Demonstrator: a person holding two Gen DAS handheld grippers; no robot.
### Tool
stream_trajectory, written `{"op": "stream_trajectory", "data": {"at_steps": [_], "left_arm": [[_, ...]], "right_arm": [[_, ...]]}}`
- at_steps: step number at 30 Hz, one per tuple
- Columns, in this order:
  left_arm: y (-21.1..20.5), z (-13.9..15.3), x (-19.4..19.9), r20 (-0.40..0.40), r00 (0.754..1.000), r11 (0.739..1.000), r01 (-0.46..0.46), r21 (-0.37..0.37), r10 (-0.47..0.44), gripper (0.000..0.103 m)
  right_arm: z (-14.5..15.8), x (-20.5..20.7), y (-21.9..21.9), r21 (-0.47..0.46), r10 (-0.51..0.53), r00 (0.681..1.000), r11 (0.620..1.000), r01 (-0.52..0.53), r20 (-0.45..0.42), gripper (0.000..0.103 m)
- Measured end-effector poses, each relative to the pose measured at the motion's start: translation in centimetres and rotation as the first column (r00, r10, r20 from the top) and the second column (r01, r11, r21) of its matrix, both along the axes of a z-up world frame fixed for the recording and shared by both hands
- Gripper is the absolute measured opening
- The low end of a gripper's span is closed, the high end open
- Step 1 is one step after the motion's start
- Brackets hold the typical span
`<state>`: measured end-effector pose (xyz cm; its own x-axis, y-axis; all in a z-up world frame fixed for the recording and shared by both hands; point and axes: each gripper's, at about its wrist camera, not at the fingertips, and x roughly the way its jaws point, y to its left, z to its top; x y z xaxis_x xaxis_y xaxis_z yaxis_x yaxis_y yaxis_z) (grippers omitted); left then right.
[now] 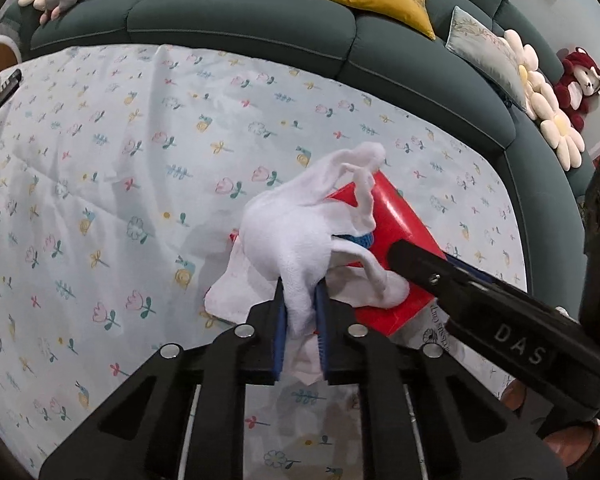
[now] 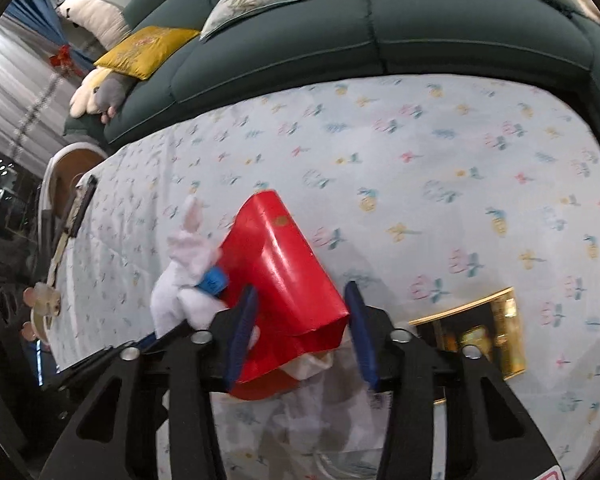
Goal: Collect trash
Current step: 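Grasp the red box with the right gripper while the left gripper grasps a white glove, then carry the red box and white glove over the wastebasket and open both grippers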
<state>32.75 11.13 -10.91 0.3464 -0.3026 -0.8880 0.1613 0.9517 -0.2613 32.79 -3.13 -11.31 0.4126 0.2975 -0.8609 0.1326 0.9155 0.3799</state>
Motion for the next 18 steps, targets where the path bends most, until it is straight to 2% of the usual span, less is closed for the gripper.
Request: {"op": "stream_trajectory", "data": {"at_steps": [3,10,18], "left_arm": [[0.2,0.1,-0.5,0.005,1.0,1.0,0.0,0.002,0.0,0.01],[0.1,1.5,-3.2,0.009,1.0,1.0,-0.01,-0.015,0.01,0.008],[-3.0,4.2,-8.8,0.035,0.998,0.999,0.049,-0.018,-0.048,0.008]], "right_arm": [[0.3,-0.5,0.5,0.007,0.012,1.0,1.0,-0.012,0.012,0.028],[2.3,-3.4,-0.5,-0.002,-0.023,0.999,1.0,0.023,0.038,0.014],[5.8,-10.2,-3.6,-0.035,-0.083,0.993,0.996,0.086,0.083,0.013]]}}
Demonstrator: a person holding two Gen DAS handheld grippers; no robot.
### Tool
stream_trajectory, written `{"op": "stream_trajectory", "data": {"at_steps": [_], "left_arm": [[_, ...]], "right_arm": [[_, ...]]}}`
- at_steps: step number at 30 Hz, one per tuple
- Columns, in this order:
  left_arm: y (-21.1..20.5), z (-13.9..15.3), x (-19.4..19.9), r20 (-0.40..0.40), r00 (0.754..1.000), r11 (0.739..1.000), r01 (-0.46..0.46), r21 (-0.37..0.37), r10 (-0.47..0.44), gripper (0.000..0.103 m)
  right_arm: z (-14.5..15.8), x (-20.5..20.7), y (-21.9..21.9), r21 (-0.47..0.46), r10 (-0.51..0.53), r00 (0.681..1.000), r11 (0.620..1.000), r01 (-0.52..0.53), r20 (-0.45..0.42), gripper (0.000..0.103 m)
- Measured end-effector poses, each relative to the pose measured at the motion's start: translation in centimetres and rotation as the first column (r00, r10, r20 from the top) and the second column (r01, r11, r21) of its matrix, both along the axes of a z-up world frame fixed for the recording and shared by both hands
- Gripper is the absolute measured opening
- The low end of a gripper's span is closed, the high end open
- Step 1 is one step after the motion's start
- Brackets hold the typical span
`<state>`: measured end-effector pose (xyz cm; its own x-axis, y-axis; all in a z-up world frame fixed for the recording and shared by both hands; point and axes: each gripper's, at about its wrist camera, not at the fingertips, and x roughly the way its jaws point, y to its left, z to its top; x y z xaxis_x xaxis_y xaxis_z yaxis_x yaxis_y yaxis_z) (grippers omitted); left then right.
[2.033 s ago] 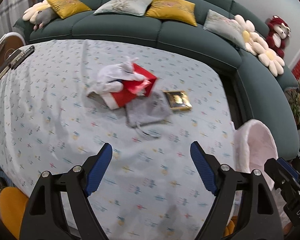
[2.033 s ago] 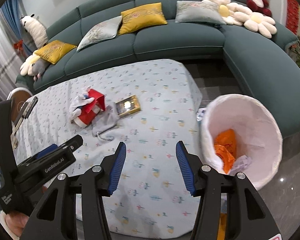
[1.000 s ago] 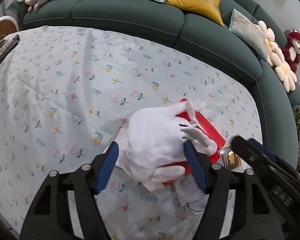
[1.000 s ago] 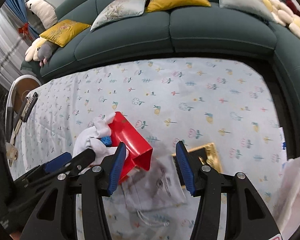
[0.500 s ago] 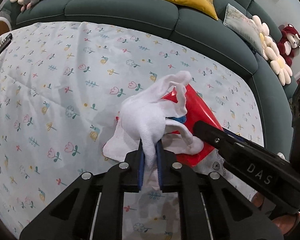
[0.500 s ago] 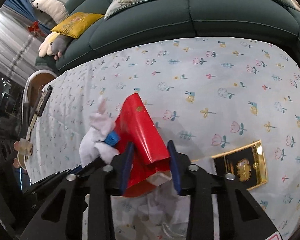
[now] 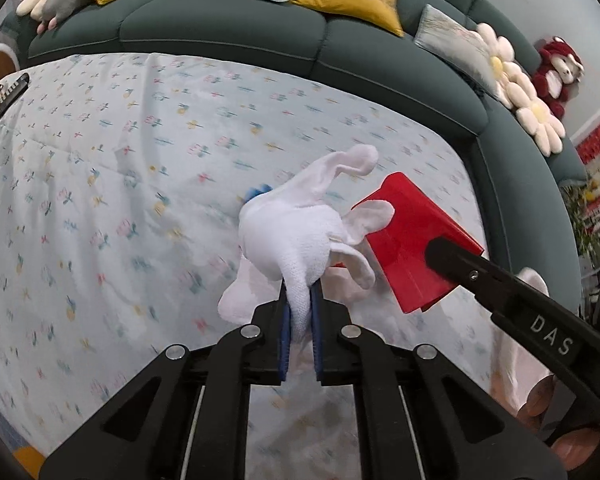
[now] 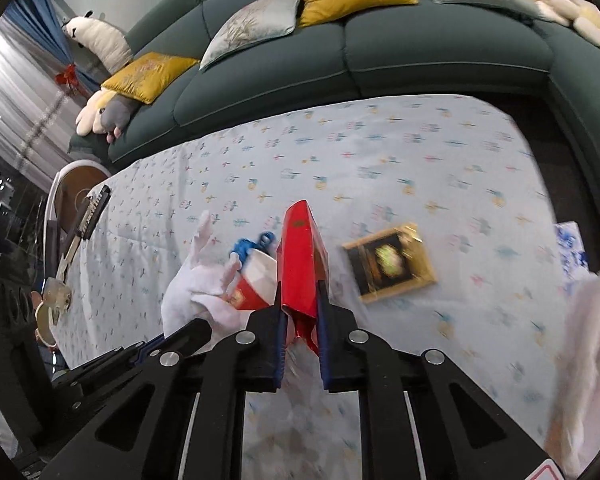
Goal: Collect trash
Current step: 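Carry the red box and white glove over the wastebasket and open both grippers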
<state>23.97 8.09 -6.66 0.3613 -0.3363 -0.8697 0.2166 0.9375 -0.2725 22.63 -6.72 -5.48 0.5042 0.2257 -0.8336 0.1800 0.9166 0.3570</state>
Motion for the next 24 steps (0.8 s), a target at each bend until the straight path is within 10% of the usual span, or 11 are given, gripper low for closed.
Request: {"op": "stream_trajectory", "data": {"at_steps": [24], "left_arm": [[-17.1,4.7,-15.6,0.069,0.944,0.946,0.323,0.005,-0.323,0.008]], "right_arm": [[4.2,-21.0,-15.1,-0.048,-0.298,0.953,0.952,0.301,0.06,0.013]]}}
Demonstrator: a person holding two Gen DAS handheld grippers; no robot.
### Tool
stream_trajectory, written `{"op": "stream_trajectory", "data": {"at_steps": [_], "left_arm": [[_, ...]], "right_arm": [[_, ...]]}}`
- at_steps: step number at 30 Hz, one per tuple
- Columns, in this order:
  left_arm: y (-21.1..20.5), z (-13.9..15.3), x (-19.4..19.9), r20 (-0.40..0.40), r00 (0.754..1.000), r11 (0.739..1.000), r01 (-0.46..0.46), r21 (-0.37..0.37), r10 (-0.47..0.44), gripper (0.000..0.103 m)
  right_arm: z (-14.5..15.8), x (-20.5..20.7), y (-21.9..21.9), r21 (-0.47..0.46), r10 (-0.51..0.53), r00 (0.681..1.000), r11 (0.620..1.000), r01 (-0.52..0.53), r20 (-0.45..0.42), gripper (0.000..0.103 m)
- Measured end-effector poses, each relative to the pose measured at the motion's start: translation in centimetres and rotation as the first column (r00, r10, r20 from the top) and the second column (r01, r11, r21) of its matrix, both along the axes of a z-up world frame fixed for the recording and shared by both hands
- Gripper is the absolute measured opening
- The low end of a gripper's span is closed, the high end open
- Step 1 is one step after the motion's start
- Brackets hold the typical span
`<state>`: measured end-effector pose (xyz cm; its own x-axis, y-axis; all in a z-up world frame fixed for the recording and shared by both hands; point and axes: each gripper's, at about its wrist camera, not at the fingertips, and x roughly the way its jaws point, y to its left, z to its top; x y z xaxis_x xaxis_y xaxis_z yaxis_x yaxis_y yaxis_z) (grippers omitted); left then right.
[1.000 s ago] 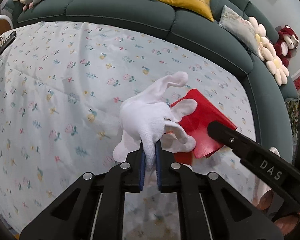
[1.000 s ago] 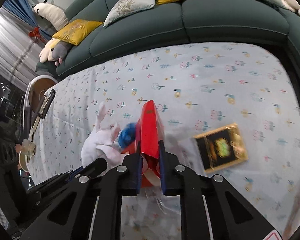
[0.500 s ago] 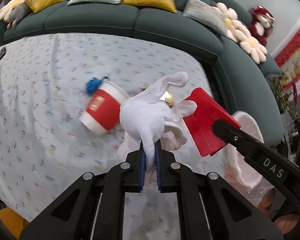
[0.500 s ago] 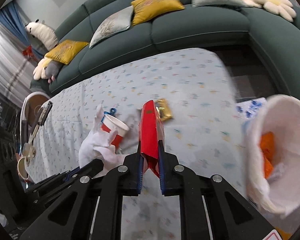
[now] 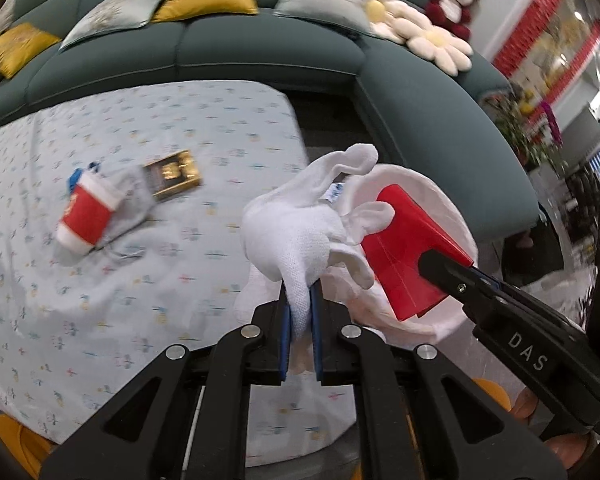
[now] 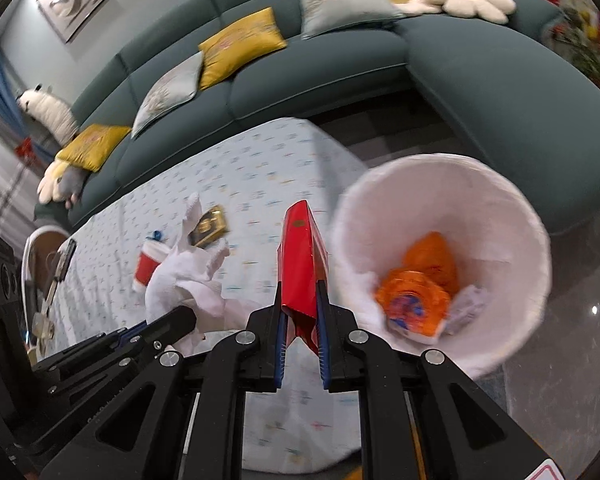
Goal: Collect trash
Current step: 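Carry the red box and white glove over the wastebasket and open both grippers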
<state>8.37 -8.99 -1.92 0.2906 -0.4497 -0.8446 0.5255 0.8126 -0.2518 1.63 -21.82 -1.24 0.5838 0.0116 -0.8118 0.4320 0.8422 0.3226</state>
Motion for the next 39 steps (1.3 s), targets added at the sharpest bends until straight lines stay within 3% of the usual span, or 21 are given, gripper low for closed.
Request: {"op": "stream_trajectory", "data": {"at_steps": [14,26,27,31,34,39], "left_arm": [[-10.0,-0.9,-3.9,-0.005,0.984,0.983,0.18,0.033,-0.18,0.008],[-16.1,-2.4,-5.6,-0.02,0.964,0.961,0.266,0.077,-0.265,0.011],[-16.2,-2.5,-5.6,-0.019,0.964,0.961,0.265,0.081,-0.265,0.013],[-16.5,-2.5,-5.4,-0.012,0.969,0.966,0.248,0.076,-0.248,0.039],[-16.3,-2.4,-5.0,-0.008,0.972,0.969,0.235,0.073,-0.235,0.045],[-15.5,-2.4,-4.1,-0.015,0.98,0.978,0.198,0.069,-0.197,0.045]], "right_arm": [[-1.3,-7.0,-7.9,0.015,-0.166,0.986,0.986,0.167,-0.009,0.013],[-2.7,-9.6,-12.0,0.04,-0.247,0.969,0.968,0.248,-0.019,0.013],[-2.8,-9.6,-12.1,0.042,-0.251,0.968,0.967,0.251,-0.019,0.013],[-2.9,-9.6,-12.6,0.049,-0.259,0.966,0.964,0.26,-0.018,0.013],[-3.0,-9.4,-12.8,0.051,-0.256,0.966,0.965,0.257,-0.018,0.013],[-3.1,-8.6,-12.5,0.053,-0.241,0.97,0.969,0.242,-0.017,0.014]]}}
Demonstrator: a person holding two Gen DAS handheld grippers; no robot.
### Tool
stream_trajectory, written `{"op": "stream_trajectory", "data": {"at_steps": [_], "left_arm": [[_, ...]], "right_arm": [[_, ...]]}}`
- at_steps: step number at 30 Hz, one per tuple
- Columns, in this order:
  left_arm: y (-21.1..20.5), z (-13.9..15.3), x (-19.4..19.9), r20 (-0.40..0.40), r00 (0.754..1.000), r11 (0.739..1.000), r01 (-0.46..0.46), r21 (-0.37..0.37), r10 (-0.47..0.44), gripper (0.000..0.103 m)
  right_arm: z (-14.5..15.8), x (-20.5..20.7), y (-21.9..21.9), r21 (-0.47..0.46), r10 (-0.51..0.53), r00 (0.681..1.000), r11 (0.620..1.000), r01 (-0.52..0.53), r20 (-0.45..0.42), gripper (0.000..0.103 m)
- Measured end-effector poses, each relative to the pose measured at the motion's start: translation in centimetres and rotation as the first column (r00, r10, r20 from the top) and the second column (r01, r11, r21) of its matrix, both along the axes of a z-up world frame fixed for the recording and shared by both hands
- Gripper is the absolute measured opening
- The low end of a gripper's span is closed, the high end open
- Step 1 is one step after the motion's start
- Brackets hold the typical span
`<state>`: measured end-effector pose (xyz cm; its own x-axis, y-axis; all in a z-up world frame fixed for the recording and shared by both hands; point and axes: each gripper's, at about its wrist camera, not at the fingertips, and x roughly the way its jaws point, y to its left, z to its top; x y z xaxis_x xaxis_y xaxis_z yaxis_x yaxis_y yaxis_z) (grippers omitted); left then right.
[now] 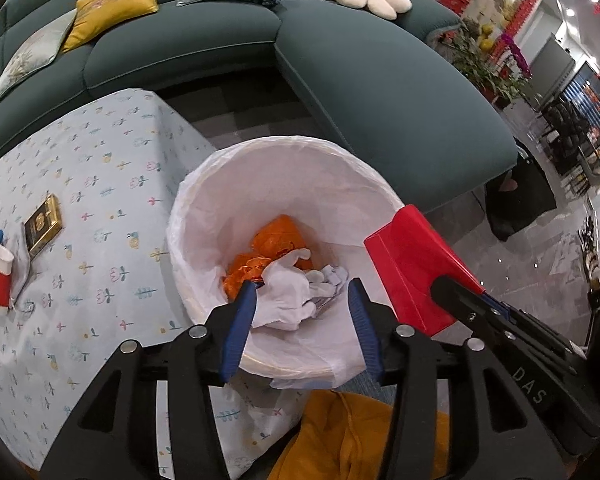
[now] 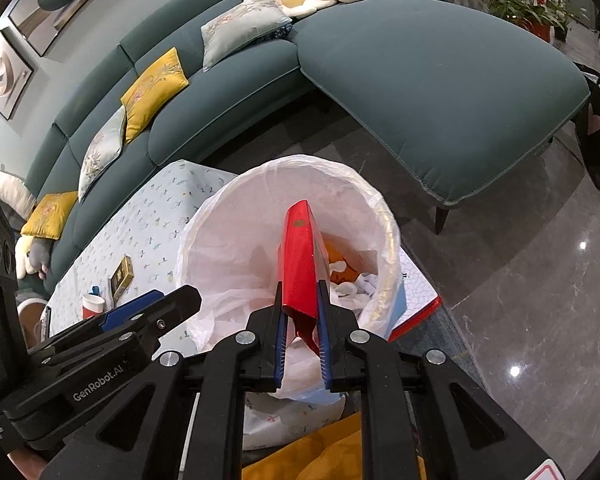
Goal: Collect trash
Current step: 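Carry the red box and white glove over the wastebasket and open both grippers, then move both tools to the table and grasp the red-and-white cup with the left gripper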
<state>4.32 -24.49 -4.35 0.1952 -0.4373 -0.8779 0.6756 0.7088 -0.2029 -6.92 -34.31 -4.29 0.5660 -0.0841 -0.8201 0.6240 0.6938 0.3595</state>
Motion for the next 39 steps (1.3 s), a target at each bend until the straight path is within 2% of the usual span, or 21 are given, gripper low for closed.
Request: {"op": "stream_trajectory", "data": {"at_steps": [4,10,12,17,21,26,28,39], "left_arm": [[0.9,-0.1,0.5,0.005,1.0,1.0,-0.031,0.004,0.031,0.05],[2.6,-0.1,1.4,0.023,0.996,0.997,-0.081,0.008,0.081,0.06],[3.2,-0.1,1.7,0.028,0.995,0.995,-0.101,0.01,0.101,0.063],[5.1,0.1,2.6,0.028,0.99,0.99,-0.14,0.004,0.14,0.063],[6.8,0.4,3.2,0.027,0.984,0.985,-0.174,-0.003,0.174,0.063],[9.2,0.9,3.7,0.037,0.977,0.978,-0.209,-0.013,0.21,0.066],[10.5,1.1,4.0,0.048,0.971,0.972,-0.232,-0.016,0.233,0.07],[17.2,1.7,5.8,0.061,0.942,0.943,-0.33,-0.033,0.331,0.07]], "right_arm": [[0.1,1.0,0.6,-0.003,0.021,1.0,1.0,-0.021,-0.001,0.017],[0.8,2.4,1.3,-0.033,0.036,0.999,0.999,-0.036,0.002,0.032],[1.0,2.8,1.6,-0.036,0.046,0.999,0.998,-0.046,0.006,0.033],[1.8,3.6,2.6,-0.047,0.063,0.998,0.997,-0.063,0.01,0.034],[2.5,4.0,3.8,-0.058,0.08,0.997,0.995,-0.079,0.012,0.039],[3.2,4.9,5.7,-0.069,0.115,0.993,0.991,-0.114,0.008,0.039],[3.5,5.3,6.5,-0.073,0.128,0.992,0.989,-0.127,0.008,0.039],[4.1,8.5,12.5,-0.099,0.236,0.972,0.967,-0.237,-0.015,0.044]]}}
